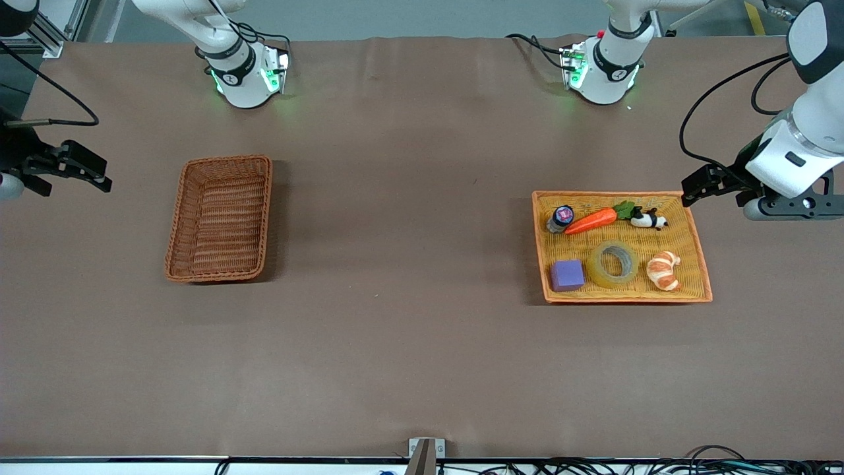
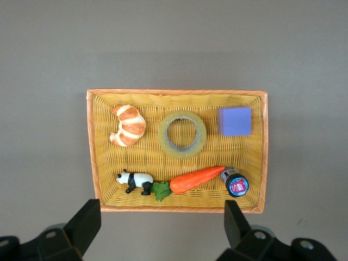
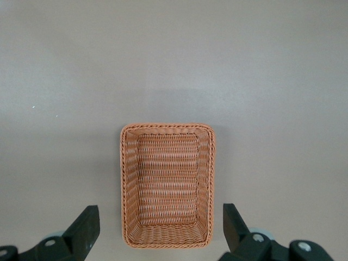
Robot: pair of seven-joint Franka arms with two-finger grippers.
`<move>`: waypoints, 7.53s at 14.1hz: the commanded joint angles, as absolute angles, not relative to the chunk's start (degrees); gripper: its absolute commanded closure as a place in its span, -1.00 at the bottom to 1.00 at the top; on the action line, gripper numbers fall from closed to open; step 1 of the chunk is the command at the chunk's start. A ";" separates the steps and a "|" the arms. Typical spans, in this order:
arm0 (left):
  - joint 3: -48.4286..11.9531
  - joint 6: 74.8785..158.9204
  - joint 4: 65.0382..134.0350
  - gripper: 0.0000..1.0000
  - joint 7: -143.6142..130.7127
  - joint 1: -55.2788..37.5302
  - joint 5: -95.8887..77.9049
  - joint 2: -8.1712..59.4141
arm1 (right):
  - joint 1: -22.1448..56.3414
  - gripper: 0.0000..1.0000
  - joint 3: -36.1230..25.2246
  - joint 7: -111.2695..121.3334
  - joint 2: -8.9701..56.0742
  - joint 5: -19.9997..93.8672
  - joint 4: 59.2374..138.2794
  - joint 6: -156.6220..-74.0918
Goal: Move tape to another basket
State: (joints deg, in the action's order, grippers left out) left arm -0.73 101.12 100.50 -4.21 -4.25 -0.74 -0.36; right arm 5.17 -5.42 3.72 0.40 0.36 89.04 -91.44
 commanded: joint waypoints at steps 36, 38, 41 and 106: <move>-1.05 132.98 111.97 -0.61 -4.48 -3.34 -0.44 30.85 | 4.48 -1.00 -5.62 3.08 -0.53 0.35 90.09 -91.58; -1.05 132.80 111.97 0.22 -4.40 -3.25 -0.44 30.67 | 4.74 -1.00 -5.62 3.08 -0.44 0.35 90.18 -91.41; -1.05 132.71 112.15 0.88 -4.57 -2.90 -0.44 29.54 | 4.40 -1.00 -5.62 3.08 -0.44 0.35 90.00 -91.32; -7.12 100.46 102.12 -1.00 -13.99 -5.01 -0.88 -5.97 | 16.35 -1.00 21.80 -40.69 25.66 -12.74 120.59 -138.95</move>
State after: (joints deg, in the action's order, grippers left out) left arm -8.57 100.97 99.68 -16.32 -4.45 -1.18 -3.14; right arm 16.46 21.41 -39.28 25.71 -11.12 119.79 -138.61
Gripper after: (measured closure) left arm 0.000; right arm 0.000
